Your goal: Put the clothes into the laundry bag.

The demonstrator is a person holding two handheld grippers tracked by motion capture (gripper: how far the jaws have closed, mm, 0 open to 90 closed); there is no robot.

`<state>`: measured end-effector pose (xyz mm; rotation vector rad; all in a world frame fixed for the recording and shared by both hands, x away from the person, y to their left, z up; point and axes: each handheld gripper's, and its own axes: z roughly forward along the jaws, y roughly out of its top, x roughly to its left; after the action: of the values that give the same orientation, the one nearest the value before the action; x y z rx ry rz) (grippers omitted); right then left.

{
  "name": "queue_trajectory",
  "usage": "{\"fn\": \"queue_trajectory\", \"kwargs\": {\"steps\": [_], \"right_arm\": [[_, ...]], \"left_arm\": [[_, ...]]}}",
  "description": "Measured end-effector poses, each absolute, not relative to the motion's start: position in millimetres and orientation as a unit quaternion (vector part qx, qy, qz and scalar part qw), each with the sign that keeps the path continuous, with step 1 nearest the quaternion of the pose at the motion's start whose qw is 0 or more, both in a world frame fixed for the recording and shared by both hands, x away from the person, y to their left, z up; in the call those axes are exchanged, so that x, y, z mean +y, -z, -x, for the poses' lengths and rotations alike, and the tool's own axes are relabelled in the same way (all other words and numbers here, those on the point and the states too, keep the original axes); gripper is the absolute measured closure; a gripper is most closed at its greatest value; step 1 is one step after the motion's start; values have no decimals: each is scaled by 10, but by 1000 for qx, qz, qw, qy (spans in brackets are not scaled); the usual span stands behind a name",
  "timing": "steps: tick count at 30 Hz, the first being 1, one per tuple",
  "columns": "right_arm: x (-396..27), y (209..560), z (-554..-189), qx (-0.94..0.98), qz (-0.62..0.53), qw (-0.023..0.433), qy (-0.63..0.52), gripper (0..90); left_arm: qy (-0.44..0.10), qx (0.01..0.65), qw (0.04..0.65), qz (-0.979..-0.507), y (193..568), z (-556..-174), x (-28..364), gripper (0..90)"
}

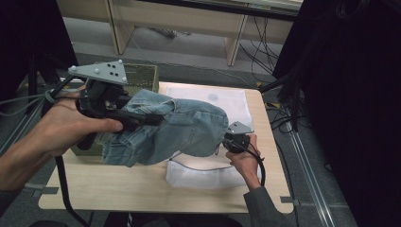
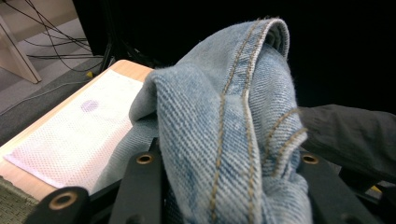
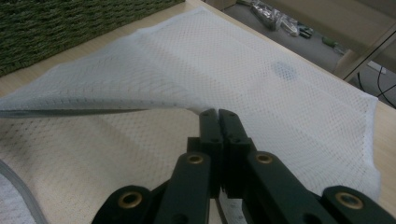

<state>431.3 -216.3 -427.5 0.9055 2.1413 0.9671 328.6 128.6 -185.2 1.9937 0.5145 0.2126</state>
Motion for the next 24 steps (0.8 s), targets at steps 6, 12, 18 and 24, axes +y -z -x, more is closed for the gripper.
{"fn": "queue_trajectory", "kwargs": {"steps": [6,12,18,24], "right_arm": [[-2158,4277,-4301,807,-355,298,-366,900],[-2162,4279,-4298,808,-359,293,-365,900],[-2180,4279,-4314,806,-352,302,-367,900],[-2170,4284,-4312,807,-350,304,-365,900]], "left_arm": [[-79,208,512,-830,1878,-3234,1220,609],[-75,195,519,-829,1813,-3166,1174,609],[-66,196,512,-833,1903,-3177,1130,609],[-50,198,503,-840,2083,-3241,1052,608]]}}
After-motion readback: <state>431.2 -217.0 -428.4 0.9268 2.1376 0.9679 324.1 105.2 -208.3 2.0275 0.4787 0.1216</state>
